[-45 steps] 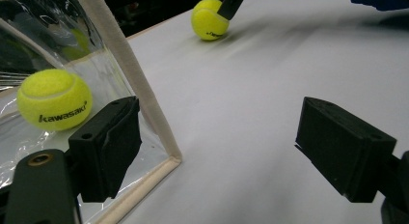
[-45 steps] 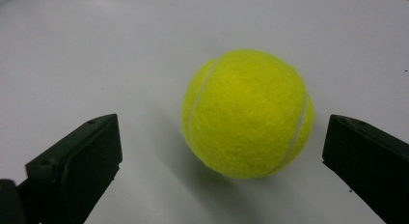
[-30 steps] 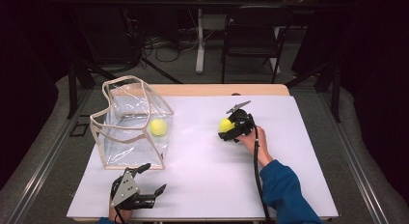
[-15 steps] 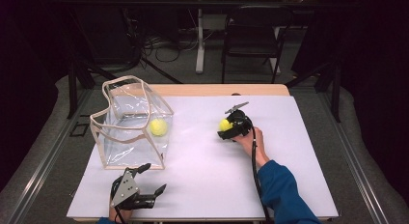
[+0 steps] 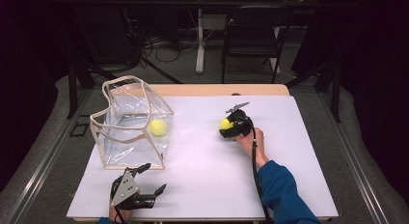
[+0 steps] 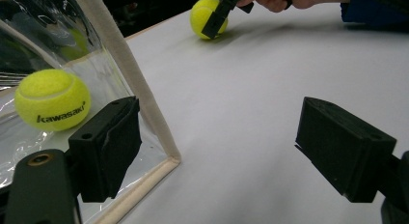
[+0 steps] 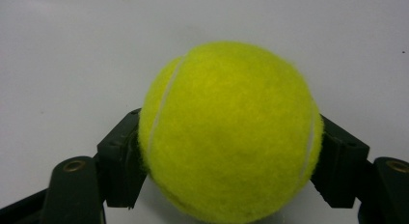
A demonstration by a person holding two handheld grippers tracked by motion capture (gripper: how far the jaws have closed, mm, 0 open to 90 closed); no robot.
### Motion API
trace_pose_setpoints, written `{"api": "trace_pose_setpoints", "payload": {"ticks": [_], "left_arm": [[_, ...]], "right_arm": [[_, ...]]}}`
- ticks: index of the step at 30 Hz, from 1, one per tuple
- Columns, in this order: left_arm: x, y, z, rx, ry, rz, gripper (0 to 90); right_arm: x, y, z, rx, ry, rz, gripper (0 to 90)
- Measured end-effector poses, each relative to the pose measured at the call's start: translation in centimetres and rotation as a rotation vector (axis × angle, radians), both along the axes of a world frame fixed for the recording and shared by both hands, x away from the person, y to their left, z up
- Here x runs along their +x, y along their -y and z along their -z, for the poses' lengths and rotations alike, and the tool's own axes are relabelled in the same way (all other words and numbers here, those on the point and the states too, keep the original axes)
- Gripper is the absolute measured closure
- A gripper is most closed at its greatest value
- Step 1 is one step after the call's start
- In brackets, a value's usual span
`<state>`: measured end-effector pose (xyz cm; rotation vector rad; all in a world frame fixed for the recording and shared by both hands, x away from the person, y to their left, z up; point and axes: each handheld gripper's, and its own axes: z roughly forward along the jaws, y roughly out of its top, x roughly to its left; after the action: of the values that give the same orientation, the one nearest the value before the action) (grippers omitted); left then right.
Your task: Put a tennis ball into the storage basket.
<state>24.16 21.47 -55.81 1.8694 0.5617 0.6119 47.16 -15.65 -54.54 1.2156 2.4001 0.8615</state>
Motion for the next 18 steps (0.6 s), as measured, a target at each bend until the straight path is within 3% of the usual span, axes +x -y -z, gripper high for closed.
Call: {"api": "trace_pose_setpoints", "payload": {"ticks": [9, 18], "left_arm": [[0.0, -0.1, 0.0, -0.003, 0.000, -0.002, 16.0], [-0.1, -0.1, 0.0, -0.003, 0.001, -0.003, 16.0]], "right_arm": [[-0.5, 0.4, -0.8, 0.015, 0.014, -0.003, 25.5], [-1.3, 0.3, -2.0, -0.002, 0.034, -0.030, 25.6]]}}
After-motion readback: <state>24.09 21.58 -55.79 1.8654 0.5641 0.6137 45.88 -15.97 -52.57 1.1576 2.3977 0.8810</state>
